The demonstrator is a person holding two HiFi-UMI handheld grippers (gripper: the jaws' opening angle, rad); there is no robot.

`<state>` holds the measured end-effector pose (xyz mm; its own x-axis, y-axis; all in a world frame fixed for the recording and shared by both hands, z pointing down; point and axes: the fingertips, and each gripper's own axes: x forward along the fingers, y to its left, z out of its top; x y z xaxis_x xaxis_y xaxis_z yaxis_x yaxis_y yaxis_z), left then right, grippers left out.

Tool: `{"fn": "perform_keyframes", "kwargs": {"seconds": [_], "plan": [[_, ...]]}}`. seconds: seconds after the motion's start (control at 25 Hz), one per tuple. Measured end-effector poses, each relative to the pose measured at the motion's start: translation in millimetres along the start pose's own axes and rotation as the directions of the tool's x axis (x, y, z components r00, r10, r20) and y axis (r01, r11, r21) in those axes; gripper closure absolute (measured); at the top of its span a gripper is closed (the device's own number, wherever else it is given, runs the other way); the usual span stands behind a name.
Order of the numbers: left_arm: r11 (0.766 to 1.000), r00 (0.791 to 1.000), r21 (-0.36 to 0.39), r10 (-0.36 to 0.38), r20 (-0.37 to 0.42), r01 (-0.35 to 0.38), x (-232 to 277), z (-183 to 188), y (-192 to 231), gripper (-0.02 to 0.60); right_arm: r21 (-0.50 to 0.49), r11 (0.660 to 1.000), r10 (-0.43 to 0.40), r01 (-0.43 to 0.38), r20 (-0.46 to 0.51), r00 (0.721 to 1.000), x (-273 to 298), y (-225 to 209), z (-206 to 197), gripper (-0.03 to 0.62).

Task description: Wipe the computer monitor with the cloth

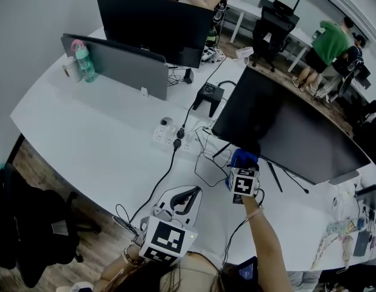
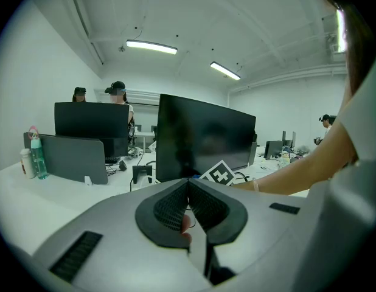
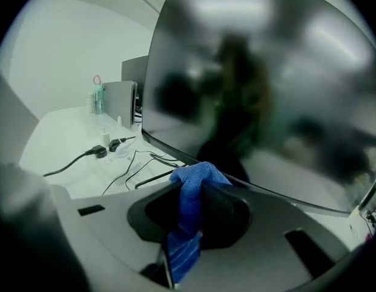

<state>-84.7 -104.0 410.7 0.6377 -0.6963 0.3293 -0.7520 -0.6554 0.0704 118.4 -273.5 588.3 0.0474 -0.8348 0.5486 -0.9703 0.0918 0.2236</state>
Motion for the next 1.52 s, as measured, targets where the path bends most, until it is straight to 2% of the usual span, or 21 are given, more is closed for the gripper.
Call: {"fn": "perform_keyframes", "kwargs": {"seconds": [0.2,0.4,0.8,1.04,1.52], "plan": [[1.0,1.0,0.013,0.005,-0.007,-0.005,-0.7,-2.9,3.1,0.572,-0.011,1.0,0.019,-0.019,0.006,1.0,1.6,10.7,5.0,0.522],[1.0,1.0,-0.012,0.011,0.005,-0.011,-1.1,-0.7,4.8,0.572,-0.037,0.999,0.04,-0.039,0.016,0.999,5.4,21.2,13.0,0.522],[1.0,0.999,0.001,0.027,-0.02,-0.027,-3.3,-6.4,13.3,0.572,-0.062,0.995,0.079,-0.077,0.022,0.997,10.3,43.2,23.2,0.522],[0.999,0.999,-0.015,0.041,0.001,-0.041,-2.8,-3.6,17.7,0.572,-0.08,0.992,0.095,-0.093,0.025,0.995,14.9,52.9,29.8,0.522],[0.998,0.998,-0.027,0.061,-0.008,-0.061,-3.5,-6.6,29.5,0.572,-0.105,0.987,0.127,-0.125,0.019,0.992,22.1,75.0,40.6,0.522]]}}
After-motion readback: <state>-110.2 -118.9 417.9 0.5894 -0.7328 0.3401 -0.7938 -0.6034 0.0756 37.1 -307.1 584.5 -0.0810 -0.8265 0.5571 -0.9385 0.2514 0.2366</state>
